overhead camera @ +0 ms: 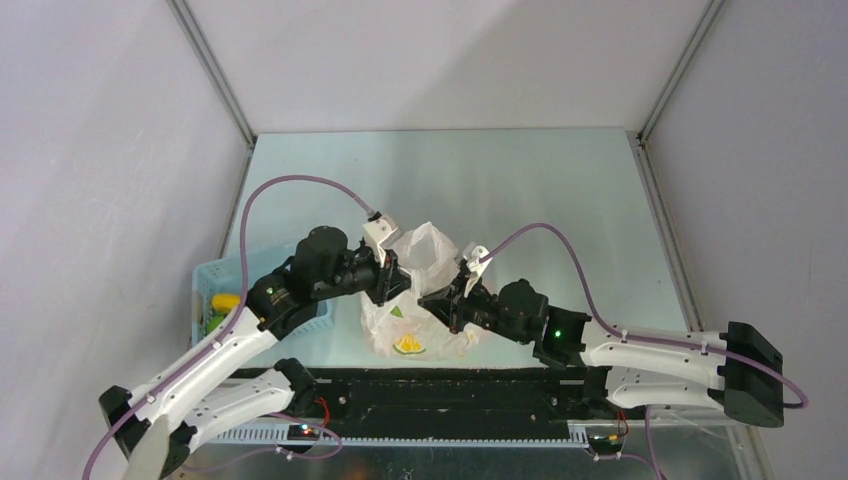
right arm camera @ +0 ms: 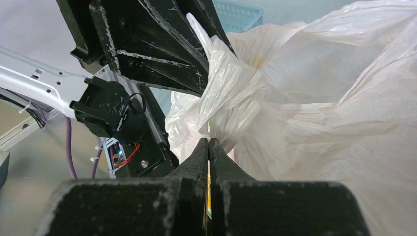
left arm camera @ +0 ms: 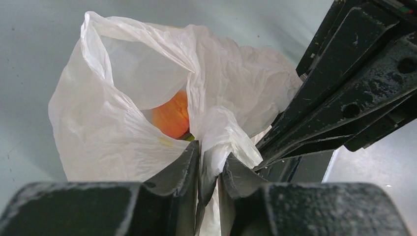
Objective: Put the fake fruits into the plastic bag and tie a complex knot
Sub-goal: Tie the plastic bag at the center of the board.
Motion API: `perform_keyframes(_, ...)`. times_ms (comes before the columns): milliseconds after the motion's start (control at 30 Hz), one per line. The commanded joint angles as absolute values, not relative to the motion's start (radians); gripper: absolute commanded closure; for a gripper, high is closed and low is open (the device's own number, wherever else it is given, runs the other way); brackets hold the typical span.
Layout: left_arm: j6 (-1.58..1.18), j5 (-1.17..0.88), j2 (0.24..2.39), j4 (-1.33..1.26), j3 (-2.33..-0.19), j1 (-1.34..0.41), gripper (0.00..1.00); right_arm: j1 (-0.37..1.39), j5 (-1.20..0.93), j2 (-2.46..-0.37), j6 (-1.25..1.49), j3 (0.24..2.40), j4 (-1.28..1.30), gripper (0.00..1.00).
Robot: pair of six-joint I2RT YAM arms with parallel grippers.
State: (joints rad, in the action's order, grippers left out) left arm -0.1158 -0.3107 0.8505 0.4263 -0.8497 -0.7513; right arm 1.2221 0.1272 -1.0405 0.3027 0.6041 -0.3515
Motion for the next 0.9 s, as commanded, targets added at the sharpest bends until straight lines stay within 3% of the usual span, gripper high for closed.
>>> perform_keyframes(0,-0.154,-0.331,0.82,0.436,-0.84,-0.738,0.74,1.224,0.141,-1.048,0.288,0.603,-0.416,1.0)
perform_keyframes(400,-0.183,-0.389,0.765,0.447,-0.826,-0.71,0.67,1.224,0.139,-1.067,0.284,0.603,-0.429,1.0)
perform_keyframes(867,-0.256,-0.509,0.754,0.37,-0.799,-0.64,0.67,1.223,0.138,-1.078,0.278,0.603,-0.429,1.0)
